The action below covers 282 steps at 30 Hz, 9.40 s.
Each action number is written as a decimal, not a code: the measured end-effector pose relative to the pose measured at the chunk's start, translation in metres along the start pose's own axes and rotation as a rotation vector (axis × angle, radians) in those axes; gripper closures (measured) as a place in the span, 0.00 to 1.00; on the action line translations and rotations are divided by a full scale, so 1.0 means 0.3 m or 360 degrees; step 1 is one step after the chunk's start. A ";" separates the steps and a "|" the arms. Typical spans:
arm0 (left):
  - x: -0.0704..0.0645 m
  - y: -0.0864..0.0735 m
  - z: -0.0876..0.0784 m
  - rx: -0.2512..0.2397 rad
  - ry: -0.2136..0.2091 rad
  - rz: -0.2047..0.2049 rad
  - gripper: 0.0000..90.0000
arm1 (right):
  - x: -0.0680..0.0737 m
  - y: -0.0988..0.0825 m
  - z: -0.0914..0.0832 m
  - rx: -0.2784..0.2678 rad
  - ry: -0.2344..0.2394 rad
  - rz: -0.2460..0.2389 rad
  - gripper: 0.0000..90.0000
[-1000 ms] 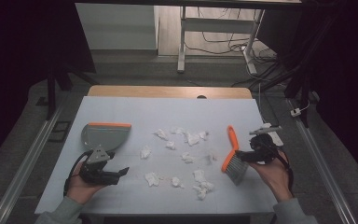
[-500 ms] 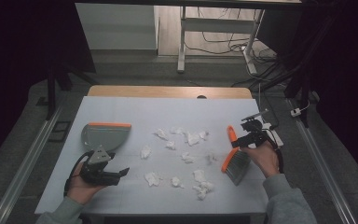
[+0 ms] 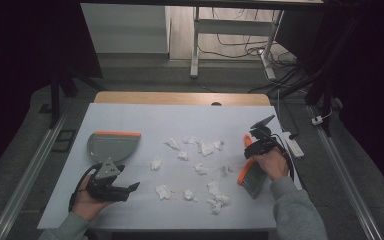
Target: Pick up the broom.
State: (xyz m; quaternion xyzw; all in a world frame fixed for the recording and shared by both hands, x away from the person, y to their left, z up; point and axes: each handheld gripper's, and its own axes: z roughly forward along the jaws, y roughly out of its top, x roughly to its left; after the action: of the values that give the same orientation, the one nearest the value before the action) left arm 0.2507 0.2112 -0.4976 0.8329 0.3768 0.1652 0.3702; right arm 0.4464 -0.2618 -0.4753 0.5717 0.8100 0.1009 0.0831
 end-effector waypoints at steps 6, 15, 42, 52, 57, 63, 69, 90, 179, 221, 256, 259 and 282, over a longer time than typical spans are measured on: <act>0.000 -0.001 -0.001 -0.0001 0.0000 0.0002 0.23 | 0.004 0.014 0.032 0.0064 -0.0035 0.0036 0.53; -0.003 -0.001 0.000 0.0000 0.0000 0.0013 0.23 | 0.003 0.019 0.046 0.0103 -0.0080 0.0094 0.69; -0.008 0.003 0.005 -0.0032 0.0008 0.0035 0.23 | -0.116 -0.077 -0.079 -0.0379 0.0224 0.0089 0.79; -0.012 0.008 0.014 -0.0021 0.0002 0.0039 0.23 | -0.136 -0.105 -0.176 -0.0657 0.0339 0.0094 0.79; -0.019 0.013 0.016 -0.0043 -0.0007 0.0051 0.23 | -0.127 -0.110 -0.204 -0.0731 0.0401 0.0083 0.79; -0.029 0.028 0.022 -0.0084 -0.0023 0.0040 0.24 | -0.124 -0.110 -0.225 -0.0826 0.0531 0.0092 0.79; -0.041 0.053 0.020 -0.0097 0.0002 0.0054 0.25 | -0.126 -0.120 -0.240 -0.0932 0.0680 0.0084 0.79; -0.194 0.199 0.115 -0.0136 -0.0110 0.0164 0.25 | 0.055 -0.160 -0.274 -0.1115 0.0868 0.0028 0.79; -0.114 0.345 0.201 -0.0135 -0.0343 0.0104 0.89 | 0.275 -0.188 -0.254 -0.1209 0.0831 -0.0447 0.41; -0.219 0.475 0.248 0.0491 -0.0567 0.0718 0.89 | 0.412 -0.198 -0.295 -0.0893 0.0740 -0.1201 0.38; -0.245 0.481 0.234 0.0409 -0.0624 0.0843 0.80 | 0.498 -0.228 -0.202 -0.0578 0.0612 -0.1640 0.75; -0.227 0.480 0.214 0.0318 -0.0519 0.0789 0.60 | 0.488 -0.225 -0.208 -0.0616 0.0612 -0.1610 0.76; -0.083 0.144 -0.016 0.0061 -0.0002 0.0227 0.40 | 0.332 -0.192 -0.237 -0.0785 0.0492 -0.1203 0.78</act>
State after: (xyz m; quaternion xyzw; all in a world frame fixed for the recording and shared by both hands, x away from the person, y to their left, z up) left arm 0.2535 0.1758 -0.4624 0.8647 0.3193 0.1835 0.3416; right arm 0.3432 -0.1916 -0.4236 0.1784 0.9159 0.3368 0.1257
